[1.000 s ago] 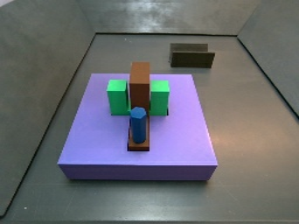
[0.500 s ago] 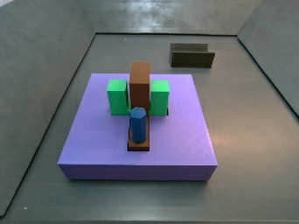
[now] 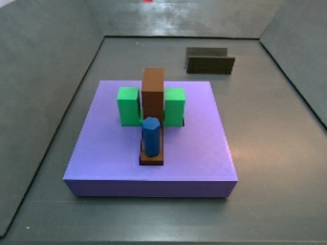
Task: Pick up the red object. Move up. Move to above the board. Insert the red object.
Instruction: Insert the red object.
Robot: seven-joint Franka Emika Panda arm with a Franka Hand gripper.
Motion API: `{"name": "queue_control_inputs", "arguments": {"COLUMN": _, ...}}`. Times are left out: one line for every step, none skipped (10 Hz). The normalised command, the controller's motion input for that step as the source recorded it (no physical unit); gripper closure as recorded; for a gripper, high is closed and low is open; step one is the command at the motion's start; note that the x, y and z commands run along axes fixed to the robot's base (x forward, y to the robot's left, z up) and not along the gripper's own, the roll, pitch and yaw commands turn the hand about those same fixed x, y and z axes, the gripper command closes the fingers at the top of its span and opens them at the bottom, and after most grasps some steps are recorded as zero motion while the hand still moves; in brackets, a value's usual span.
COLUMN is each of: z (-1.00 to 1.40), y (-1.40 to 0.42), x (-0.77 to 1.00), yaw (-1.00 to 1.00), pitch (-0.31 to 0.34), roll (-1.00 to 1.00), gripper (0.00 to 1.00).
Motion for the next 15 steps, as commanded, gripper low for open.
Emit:
{"name": "queue_control_inputs", "arguments": {"z": -0.39, "y": 0.01, "x": 0.00, "yaw": 0.00, "pitch": 0.000, "roll": 0.25, "gripper": 1.00}}
{"name": "queue_control_inputs", "arguments": {"z": -0.61, "y": -0.37, "x": 0.07, "yaw": -0.13, "pitch": 0.000, "roll": 0.07, "gripper": 1.00}}
{"name": "queue_control_inputs", "arguments": {"z": -0.73, "y": -0.38, "x": 0.02, "yaw": -0.19, "pitch": 0.000, "roll": 0.00, "gripper": 1.00}}
{"name": "queue_control_inputs", "arguments": {"z": -0.79, "y": -0.15, "x": 0.00, "yaw": -0.24, "pitch": -0.013, "roll": -0.09, "gripper": 1.00}}
{"name": "queue_control_inputs", "arguments": {"z": -0.79, "y": 0.00, "x": 0.00, "yaw": -0.30, "pitch": -0.009, "roll": -0.16, "gripper": 1.00}}
{"name": "queue_control_inputs", "arguments": {"z": -0.57, "y": 0.05, "x": 0.05, "yaw": -0.27, "pitch": -0.019, "roll": -0.27, "gripper": 1.00}}
{"name": "queue_control_inputs", "arguments": {"z": -0.48, "y": 0.06, "x": 0.15, "yaw": -0.20, "pitch": -0.029, "roll": -0.31, "gripper": 1.00}}
{"name": "queue_control_inputs", "arguments": {"z": -0.45, "y": 0.07, "x": 0.27, "yaw": -0.07, "pitch": -0.026, "roll": -0.33, "gripper": 1.00}}
{"name": "queue_control_inputs", "arguments": {"z": -0.45, "y": 0.21, "x": 0.25, "yaw": 0.00, "pitch": -0.026, "roll": -0.35, "gripper": 1.00}}
{"name": "queue_control_inputs", "arguments": {"z": -0.35, "y": 0.27, "x": 0.10, "yaw": 0.09, "pitch": 0.000, "roll": -0.27, "gripper": 1.00}}
{"name": "queue_control_inputs", "arguments": {"z": -0.32, "y": 0.19, "x": 0.02, "yaw": 0.14, "pitch": 0.000, "roll": -0.25, "gripper": 1.00}}
{"name": "queue_control_inputs", "arguments": {"z": -0.33, "y": 0.14, "x": 0.00, "yaw": 0.28, "pitch": -0.294, "roll": -0.12, "gripper": 1.00}}
{"name": "queue_control_inputs", "arguments": {"z": -0.28, "y": 0.06, "x": -0.01, "yaw": 0.29, "pitch": -0.386, "roll": -0.01, "gripper": 1.00}}
{"name": "queue_control_inputs", "arguments": {"z": -0.21, "y": 0.00, "x": 0.00, "yaw": 0.31, "pitch": -0.361, "roll": 0.00, "gripper": 1.00}}
{"name": "queue_control_inputs", "arguments": {"z": -0.17, "y": 0.00, "x": 0.00, "yaw": 0.19, "pitch": -0.153, "roll": 0.00, "gripper": 1.00}}
